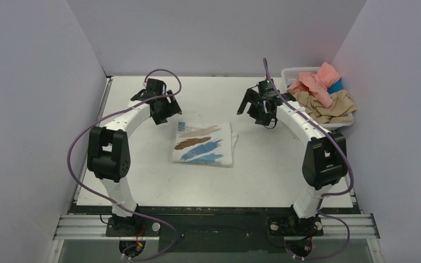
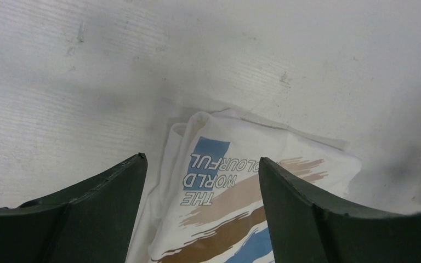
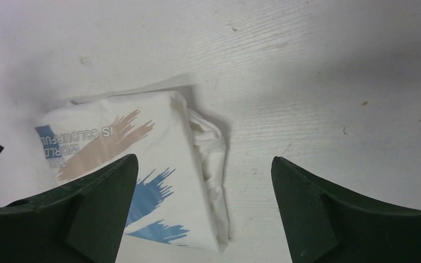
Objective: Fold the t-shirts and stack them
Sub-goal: Put the neatly folded tshirt into the corner of the board with the left arm
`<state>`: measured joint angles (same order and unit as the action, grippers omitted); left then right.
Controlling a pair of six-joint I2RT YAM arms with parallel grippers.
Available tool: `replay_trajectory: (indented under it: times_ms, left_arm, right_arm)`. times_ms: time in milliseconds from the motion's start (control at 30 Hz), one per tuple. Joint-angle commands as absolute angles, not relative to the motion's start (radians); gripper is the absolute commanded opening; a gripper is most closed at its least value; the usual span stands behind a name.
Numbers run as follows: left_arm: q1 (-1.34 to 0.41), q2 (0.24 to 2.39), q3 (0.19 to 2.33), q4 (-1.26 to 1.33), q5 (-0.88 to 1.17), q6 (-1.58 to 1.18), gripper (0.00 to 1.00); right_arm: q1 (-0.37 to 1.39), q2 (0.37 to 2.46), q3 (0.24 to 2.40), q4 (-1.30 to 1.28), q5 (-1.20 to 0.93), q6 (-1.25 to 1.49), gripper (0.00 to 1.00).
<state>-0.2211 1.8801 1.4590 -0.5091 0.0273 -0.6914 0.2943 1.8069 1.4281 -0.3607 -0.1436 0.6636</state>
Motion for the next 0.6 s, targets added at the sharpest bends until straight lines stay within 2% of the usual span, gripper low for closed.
replay_trajectory:
  times_ms: [0, 267, 467, 533, 567]
  left_arm:
    - [-0.226, 1.793, 1.414, -0.519, 0.078, -0.626, 0.85]
    - [-0.226, 1.749, 1.276, -0.488, 0.095, -0.586, 0.88]
    - [-0.229, 1.819, 1.26, -0.475, 0.133, -0.541, 0.88]
    - [-0.23, 1.851, 1.265, -0.483, 0.14, -0.537, 0.84]
    - [-0.231, 1.86, 1.263, -0.483, 0.146, -0.536, 0.75]
  right_arm:
    - [0.353, 1.681, 1.359, -0.331, -0.161, 0.635, 0.87]
    - [0.456, 1.649, 1.25, -0.271, -0.114, 0.682, 0.88]
    - [0.485, 1.623, 1.178, -0.255, -0.044, 0.723, 0.88]
    - [0.485, 1.599, 1.148, -0.252, -0.03, 0.725, 0.88]
    - [0.484, 1.591, 1.131, -0.251, -0.029, 0.725, 0.88]
